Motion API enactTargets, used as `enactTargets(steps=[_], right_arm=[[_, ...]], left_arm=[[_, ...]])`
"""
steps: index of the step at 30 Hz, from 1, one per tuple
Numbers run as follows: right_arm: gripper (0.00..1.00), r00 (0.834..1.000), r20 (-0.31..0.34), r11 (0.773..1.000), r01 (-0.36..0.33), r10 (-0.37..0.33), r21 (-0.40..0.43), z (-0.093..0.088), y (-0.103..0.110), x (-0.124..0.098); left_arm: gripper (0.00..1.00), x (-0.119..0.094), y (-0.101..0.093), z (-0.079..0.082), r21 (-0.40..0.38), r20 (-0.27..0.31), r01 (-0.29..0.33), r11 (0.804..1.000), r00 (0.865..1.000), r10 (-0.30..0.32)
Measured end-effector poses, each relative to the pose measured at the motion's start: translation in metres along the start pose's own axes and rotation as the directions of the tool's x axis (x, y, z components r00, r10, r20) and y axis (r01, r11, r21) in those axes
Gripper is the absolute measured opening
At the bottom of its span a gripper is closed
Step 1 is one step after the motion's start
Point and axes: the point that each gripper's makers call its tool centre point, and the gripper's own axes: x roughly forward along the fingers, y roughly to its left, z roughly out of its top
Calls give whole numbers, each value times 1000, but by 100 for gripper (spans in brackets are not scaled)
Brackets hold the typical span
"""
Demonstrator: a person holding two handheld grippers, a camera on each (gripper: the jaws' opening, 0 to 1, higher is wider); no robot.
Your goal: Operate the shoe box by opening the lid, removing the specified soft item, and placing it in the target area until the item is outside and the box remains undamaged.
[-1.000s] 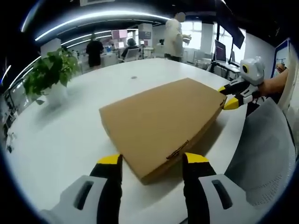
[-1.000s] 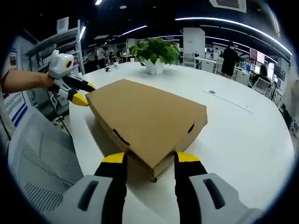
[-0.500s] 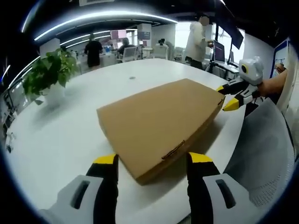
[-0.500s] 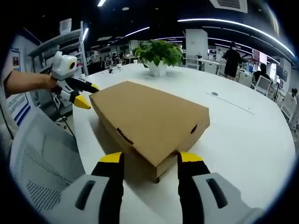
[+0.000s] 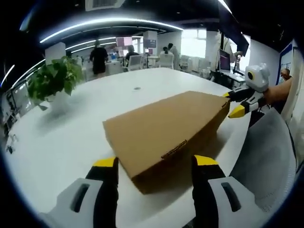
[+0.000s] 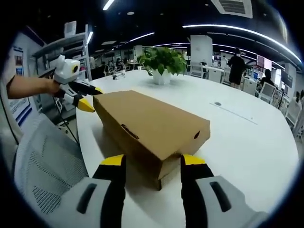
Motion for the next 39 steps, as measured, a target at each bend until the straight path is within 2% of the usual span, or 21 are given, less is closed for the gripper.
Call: enactTargets(steps=[20,29,39], right_arm=[[39,995,94,999,23,-19,-46,49,-14,-13],[40,992,125,998,32,-25,-58,70,-23,-13],[39,990,140,996,39,-28,-82,86,-35,-10]], left_arm=[[66,-13,6,51,33,78,7,999,997,-10],[57,-11,21,69,50,94,-28,998,995,23],[40,-6,46,84,58,105,-91,994,991,85]])
